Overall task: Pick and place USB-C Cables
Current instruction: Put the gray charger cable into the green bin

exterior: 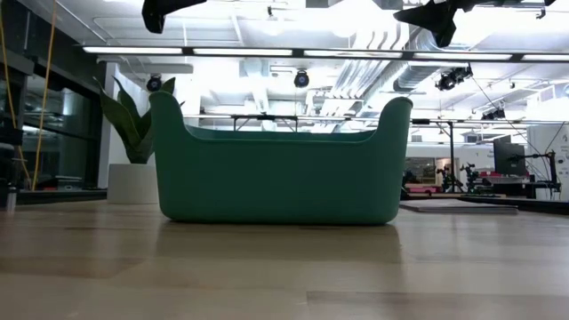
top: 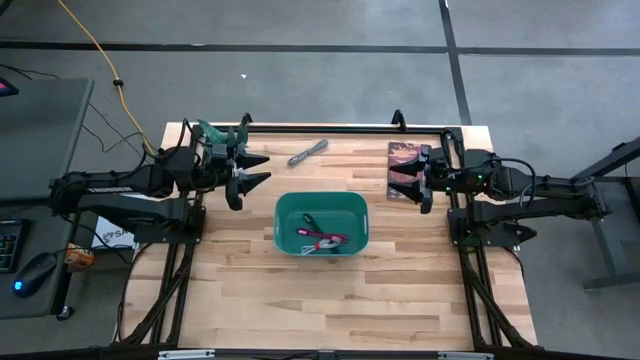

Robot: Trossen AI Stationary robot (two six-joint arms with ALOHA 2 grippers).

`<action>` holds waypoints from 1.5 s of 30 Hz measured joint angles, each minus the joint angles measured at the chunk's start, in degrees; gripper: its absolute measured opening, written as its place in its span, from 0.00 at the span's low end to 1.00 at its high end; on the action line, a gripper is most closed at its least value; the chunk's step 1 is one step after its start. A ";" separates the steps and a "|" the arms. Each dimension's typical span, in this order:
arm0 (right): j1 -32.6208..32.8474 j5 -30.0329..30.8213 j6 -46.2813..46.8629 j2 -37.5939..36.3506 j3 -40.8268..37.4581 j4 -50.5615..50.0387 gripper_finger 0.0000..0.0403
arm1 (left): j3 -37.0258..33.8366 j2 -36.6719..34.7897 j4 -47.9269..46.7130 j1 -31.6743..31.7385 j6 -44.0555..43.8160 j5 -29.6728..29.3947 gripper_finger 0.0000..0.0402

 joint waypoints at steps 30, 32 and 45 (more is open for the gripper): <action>0.01 0.02 1.73 -0.02 0.00 -0.02 0.66 | 38.18 61.11 -45.13 22.42 -8.98 1.82 0.55; 0.00 0.02 1.73 -0.02 0.00 -0.02 0.66 | 38.18 63.63 -45.17 23.34 -8.98 1.84 0.55; -0.01 0.02 5.30 -0.02 0.00 -0.04 0.66 | 38.16 72.22 -39.11 26.37 -6.11 0.39 0.55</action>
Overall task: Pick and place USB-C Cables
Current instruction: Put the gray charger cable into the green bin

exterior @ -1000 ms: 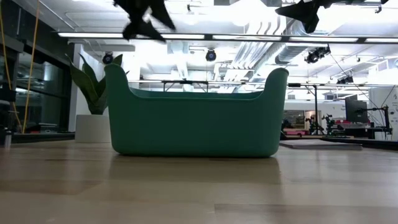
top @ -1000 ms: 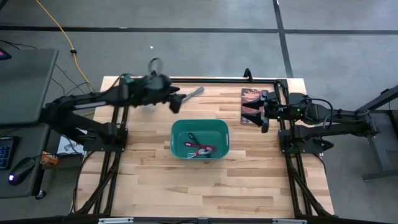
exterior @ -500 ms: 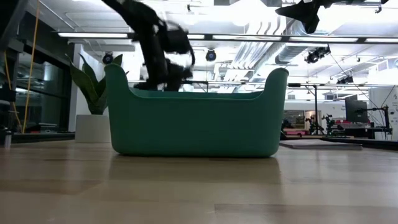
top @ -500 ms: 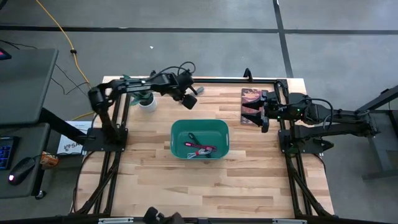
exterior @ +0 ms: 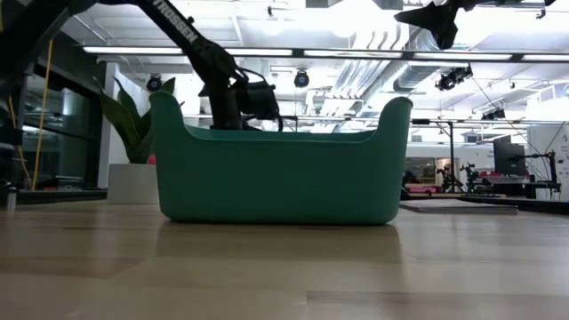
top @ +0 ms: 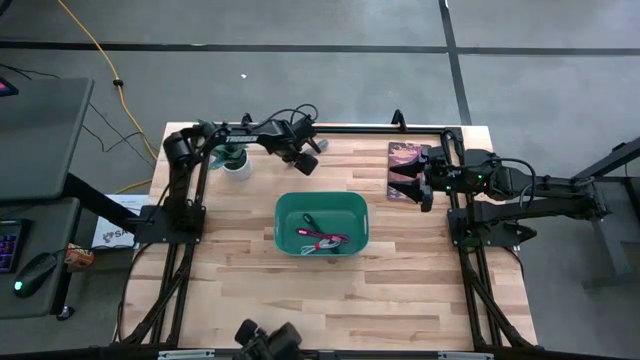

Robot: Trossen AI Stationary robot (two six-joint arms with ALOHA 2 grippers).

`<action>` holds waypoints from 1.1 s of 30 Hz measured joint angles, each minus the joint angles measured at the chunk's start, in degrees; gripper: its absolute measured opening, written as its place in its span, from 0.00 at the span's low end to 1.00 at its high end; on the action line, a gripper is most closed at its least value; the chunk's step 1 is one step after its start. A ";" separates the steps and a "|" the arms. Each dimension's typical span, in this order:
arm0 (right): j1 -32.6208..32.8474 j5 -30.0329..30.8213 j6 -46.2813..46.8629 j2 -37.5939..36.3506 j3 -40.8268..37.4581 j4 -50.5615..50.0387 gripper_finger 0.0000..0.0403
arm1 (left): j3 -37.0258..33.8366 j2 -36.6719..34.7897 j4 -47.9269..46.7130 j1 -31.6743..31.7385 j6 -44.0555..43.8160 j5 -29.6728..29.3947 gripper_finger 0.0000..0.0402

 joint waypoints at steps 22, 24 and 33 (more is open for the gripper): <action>0.00 0.00 3.80 0.02 0.00 0.02 0.66 | 0.17 4.13 -0.09 0.54 3.68 0.22 0.13; 0.01 0.00 3.79 0.02 0.00 0.02 0.66 | 0.17 4.13 -0.21 0.58 3.92 0.68 0.04; 0.00 0.00 3.50 0.02 0.00 0.02 0.66 | -0.01 3.14 -0.89 0.64 5.22 1.29 0.01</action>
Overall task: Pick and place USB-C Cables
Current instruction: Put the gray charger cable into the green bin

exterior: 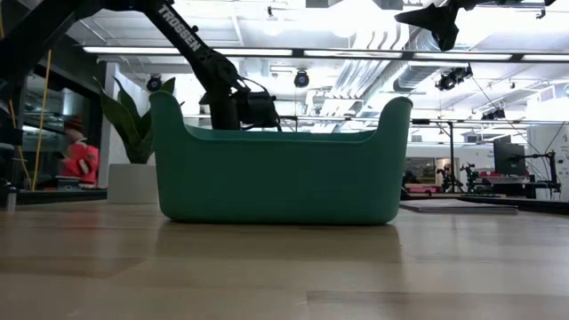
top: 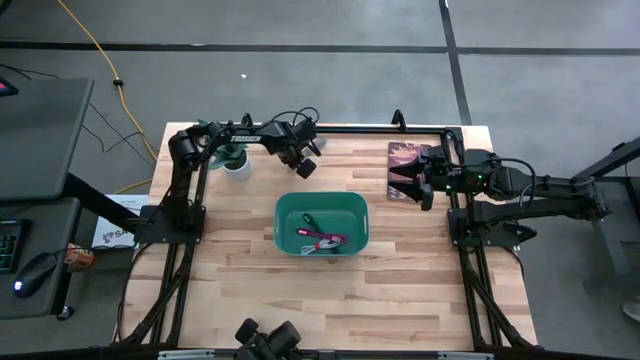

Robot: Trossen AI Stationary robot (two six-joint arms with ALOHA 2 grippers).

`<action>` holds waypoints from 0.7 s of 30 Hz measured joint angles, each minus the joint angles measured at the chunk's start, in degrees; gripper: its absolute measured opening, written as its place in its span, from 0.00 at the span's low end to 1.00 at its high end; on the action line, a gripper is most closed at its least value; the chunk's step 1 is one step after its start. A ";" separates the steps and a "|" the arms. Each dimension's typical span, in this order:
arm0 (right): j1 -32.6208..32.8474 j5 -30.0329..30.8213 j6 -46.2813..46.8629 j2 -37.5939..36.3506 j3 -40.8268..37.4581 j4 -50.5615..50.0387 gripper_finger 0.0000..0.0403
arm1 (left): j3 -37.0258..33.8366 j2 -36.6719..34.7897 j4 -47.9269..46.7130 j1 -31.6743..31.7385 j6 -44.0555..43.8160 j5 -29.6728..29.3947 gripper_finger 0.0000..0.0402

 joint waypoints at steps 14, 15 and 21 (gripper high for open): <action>0.01 0.00 -1.57 0.01 0.00 0.00 0.66 | -0.33 -27.79 6.52 -1.82 4.03 1.46 0.00; 0.00 0.00 -1.59 0.00 0.00 0.00 0.66 | -0.95 -30.37 8.65 -2.48 4.02 2.18 0.00; 0.02 0.00 -1.70 0.01 0.00 0.00 0.66 | -9.21 -44.68 24.36 -8.86 0.28 3.37 0.00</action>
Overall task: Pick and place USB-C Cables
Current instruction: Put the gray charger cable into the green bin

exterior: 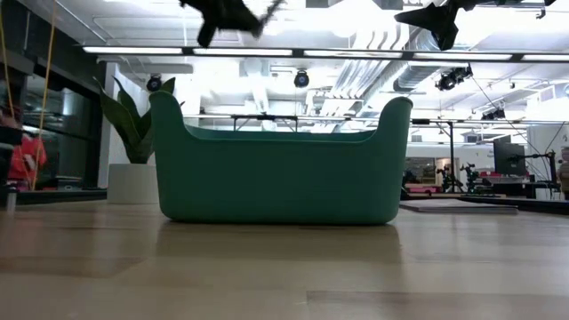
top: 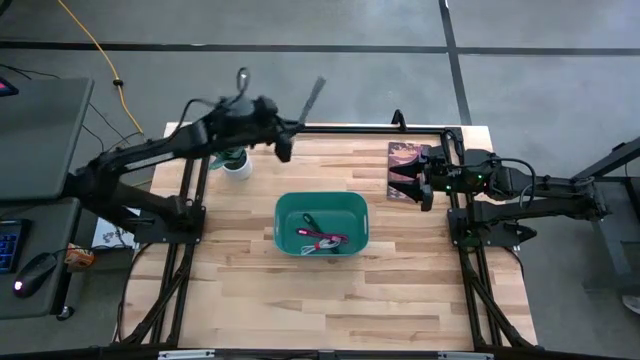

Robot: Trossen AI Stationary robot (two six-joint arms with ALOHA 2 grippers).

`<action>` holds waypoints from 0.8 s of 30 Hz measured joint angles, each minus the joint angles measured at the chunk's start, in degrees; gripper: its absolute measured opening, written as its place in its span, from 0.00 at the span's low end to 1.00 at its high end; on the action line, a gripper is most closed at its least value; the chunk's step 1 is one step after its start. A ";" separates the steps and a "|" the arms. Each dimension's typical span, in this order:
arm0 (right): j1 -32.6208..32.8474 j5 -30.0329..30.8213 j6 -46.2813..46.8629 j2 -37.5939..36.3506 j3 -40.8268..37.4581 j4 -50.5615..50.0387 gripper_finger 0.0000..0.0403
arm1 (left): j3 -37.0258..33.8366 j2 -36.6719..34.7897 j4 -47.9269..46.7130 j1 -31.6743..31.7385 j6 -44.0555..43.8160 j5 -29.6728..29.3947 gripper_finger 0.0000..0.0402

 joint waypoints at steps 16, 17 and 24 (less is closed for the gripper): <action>0.00 -0.02 0.00 -0.01 0.00 0.59 0.66 | -29.20 -9.41 39.95 -32.29 -10.96 -17.08 0.00; 0.00 -0.01 0.00 -0.01 0.00 0.58 0.66 | -30.54 -8.88 41.66 -34.02 -11.15 -18.85 0.00; -0.02 -0.02 0.00 0.01 0.00 0.63 0.66 | -33.71 -5.41 46.65 -39.10 -9.60 -21.69 0.00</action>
